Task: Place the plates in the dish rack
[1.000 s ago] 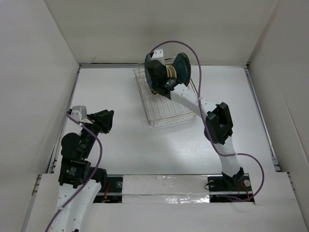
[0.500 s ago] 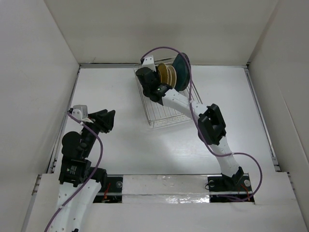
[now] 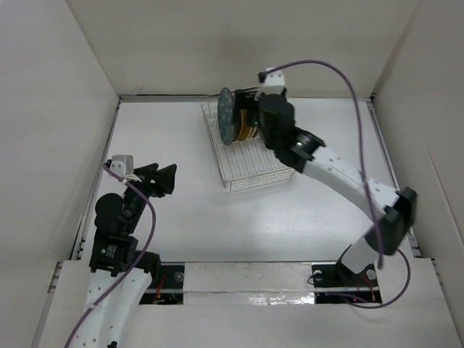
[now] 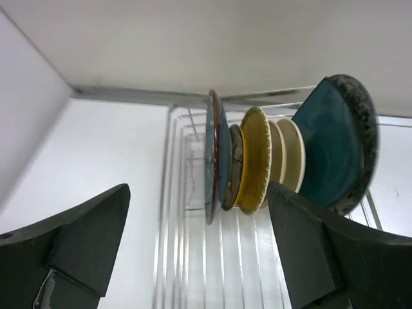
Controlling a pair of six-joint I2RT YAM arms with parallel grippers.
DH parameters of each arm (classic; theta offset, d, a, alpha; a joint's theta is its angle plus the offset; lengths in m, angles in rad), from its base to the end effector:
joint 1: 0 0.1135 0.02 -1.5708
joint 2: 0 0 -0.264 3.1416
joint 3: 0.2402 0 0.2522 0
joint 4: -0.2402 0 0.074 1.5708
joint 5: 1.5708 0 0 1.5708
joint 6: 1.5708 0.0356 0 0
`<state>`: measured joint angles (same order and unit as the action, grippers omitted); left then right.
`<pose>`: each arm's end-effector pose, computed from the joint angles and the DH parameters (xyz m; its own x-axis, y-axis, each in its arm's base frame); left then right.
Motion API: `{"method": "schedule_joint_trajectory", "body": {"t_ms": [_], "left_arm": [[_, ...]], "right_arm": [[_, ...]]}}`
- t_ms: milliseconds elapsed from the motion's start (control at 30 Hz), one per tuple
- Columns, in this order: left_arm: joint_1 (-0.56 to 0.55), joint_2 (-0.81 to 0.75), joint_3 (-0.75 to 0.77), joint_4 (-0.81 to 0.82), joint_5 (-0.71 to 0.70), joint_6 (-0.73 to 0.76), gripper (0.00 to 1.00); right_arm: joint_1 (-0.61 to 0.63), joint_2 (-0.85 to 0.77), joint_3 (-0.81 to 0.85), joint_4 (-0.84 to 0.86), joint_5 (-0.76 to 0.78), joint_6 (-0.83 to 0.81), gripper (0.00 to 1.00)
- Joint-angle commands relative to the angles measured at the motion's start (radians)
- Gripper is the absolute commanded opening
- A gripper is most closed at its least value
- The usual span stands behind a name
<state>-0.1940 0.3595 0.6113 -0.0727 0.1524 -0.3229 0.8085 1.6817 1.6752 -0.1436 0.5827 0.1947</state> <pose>0.0996 -0.0251 0.3450 0.0588 -0.3312 -0.9417 0.3752 0.8815 -0.2866 0.2884 0.2737 0.4188 -0.1455 0.0816 -0.9860 -0.2039 0.9727 0.1106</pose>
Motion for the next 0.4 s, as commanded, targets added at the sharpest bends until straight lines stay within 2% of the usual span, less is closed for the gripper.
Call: {"method": "schedule_joint_trajectory", "body": {"t_ms": [0,33,67,200,300,367], "left_arm": [[0.005,0.024,0.021,0.036,-0.016,0.001,0.6],[0.005,0.025,0.022,0.036,-0.016,-0.001,0.61],[0.005,0.025,0.036,0.036,-0.011,-0.002,0.62],[0.005,0.021,0.085,0.031,0.018,-0.01,0.65],[0.005,0.027,0.108,0.033,0.047,-0.019,0.65],[0.005,0.042,0.11,0.033,0.056,-0.036,0.65]], "right_arm": [[0.006,-0.25,-0.219,0.131,-0.052,0.064,0.93],[0.006,-0.314,-0.292,0.175,-0.058,0.081,0.93],[0.006,-0.447,-0.439,0.232,-0.057,0.118,0.91],[0.015,-0.751,-0.739,0.328,-0.058,0.183,0.88],[0.015,-0.896,-0.819,0.274,-0.026,0.181,0.88],[0.005,-0.928,-0.83,0.212,0.003,0.163,0.88]]}}
